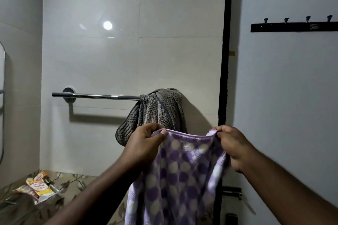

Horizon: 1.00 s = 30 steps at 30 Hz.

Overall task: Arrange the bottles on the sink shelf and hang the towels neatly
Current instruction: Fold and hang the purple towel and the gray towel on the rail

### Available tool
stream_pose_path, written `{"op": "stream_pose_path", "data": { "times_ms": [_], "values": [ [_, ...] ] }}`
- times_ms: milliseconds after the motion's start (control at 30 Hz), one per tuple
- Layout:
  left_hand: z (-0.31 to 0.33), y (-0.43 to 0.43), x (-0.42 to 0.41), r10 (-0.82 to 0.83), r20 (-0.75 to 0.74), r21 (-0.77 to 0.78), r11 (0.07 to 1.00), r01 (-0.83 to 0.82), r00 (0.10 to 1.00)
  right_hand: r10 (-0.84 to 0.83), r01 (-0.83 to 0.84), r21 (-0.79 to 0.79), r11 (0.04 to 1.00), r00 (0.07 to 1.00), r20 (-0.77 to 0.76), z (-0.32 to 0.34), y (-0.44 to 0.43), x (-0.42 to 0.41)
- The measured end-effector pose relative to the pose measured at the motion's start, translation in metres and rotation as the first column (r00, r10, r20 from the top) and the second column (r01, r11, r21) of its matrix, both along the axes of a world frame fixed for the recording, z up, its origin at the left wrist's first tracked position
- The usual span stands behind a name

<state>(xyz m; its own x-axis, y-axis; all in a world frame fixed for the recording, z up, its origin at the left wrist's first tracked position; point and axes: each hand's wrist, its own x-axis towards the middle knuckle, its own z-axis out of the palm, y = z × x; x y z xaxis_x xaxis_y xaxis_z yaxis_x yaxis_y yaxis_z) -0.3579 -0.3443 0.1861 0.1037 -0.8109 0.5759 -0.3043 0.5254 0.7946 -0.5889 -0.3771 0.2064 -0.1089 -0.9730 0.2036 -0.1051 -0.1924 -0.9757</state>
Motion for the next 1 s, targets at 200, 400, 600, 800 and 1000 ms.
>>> {"op": "stream_pose_path", "data": {
  "times_ms": [200, 400, 600, 800, 1000],
  "values": [
    [-0.001, 0.004, 0.003, -0.101, -0.179, 0.074, 0.991, 0.115, 0.979, -0.424, 0.215, -0.406, 0.888, 0.722, -0.546, 0.006, -0.008, -0.015],
    [-0.005, 0.011, -0.021, -0.258, -0.188, 0.094, 0.956, 0.278, 0.948, -0.469, 0.199, -0.481, 0.854, 0.697, -0.543, -0.001, -0.004, 0.003],
    [-0.015, 0.026, -0.05, -0.425, -0.06, 0.085, 0.9, 0.428, 0.903, 0.015, 0.03, -0.226, 0.974, 0.981, 0.194, 0.011, 0.001, 0.036],
    [-0.017, 0.037, -0.061, -0.58, 0.147, 0.21, 0.81, 0.548, 0.801, 0.204, -0.164, -0.188, 0.968, 0.954, 0.219, 0.028, 0.017, 0.048],
    [0.016, 0.02, -0.036, 0.297, 0.354, -0.546, 0.836, -0.062, 0.887, 0.387, -0.374, -0.194, 0.907, 0.921, 0.033, 0.033, 0.032, 0.046]
  ]
}}
